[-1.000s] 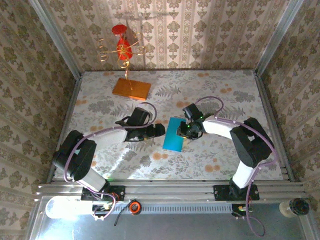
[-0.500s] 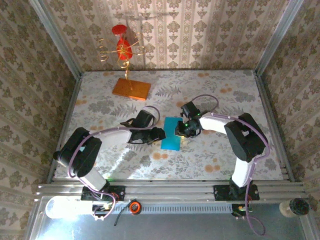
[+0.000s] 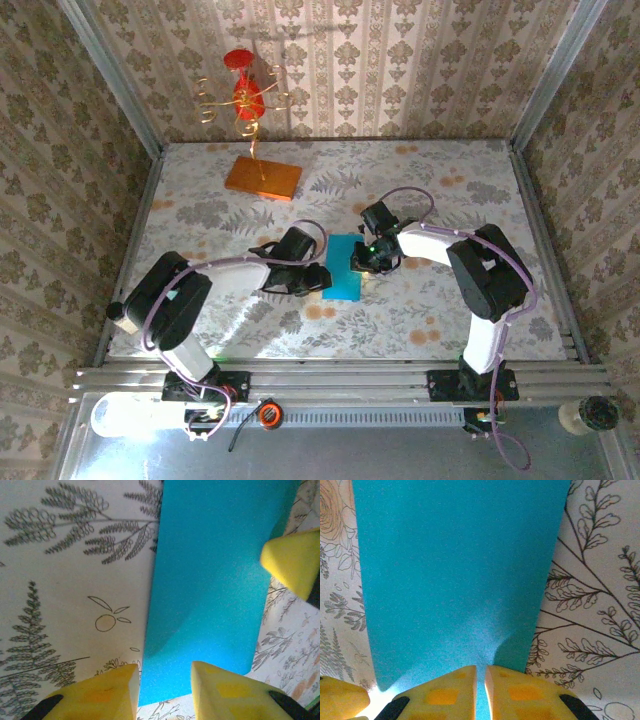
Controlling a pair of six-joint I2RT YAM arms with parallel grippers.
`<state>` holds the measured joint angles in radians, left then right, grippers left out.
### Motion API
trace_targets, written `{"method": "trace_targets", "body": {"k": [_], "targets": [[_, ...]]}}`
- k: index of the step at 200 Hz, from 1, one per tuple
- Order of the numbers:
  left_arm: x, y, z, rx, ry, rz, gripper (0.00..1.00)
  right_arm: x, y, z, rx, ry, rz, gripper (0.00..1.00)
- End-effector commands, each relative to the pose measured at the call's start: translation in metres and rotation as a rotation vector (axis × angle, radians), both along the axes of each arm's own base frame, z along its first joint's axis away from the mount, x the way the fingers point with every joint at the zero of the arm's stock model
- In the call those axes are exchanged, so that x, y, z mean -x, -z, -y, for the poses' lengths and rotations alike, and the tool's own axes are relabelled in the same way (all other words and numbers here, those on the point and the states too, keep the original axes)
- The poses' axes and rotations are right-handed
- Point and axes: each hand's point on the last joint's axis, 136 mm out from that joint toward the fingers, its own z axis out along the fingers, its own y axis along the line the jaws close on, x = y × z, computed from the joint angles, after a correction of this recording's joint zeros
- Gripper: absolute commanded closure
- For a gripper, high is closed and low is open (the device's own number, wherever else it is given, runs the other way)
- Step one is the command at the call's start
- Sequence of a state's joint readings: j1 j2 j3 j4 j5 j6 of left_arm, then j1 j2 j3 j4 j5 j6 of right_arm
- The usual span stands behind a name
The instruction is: Fold a paper plane with a square sheet of paper (pick it up from the middle)
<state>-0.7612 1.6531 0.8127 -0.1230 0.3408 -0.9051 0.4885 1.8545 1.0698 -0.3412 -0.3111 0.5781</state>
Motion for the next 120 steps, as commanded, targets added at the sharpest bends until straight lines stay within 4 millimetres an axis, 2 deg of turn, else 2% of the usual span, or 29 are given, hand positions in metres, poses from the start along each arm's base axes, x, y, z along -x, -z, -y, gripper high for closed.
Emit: {"method": "trace_targets", "body": {"k": [1,91,120], "targets": [[0.008,0.008,-0.001,-0.012,-0.003,-0.033,0.66,0.017,0.029,0.020,0.103,0.017,-0.093,0.83],[0.014,0.020,0.006,-0.013,0.019,-0.061,0.61,0.019,0.034,0.023,0.112,0.026,-0.107,0.84],[0.013,0.016,0.017,0.024,0.048,-0.054,0.57,0.019,0.035,0.023,0.113,0.027,-0.108,0.84]]}}
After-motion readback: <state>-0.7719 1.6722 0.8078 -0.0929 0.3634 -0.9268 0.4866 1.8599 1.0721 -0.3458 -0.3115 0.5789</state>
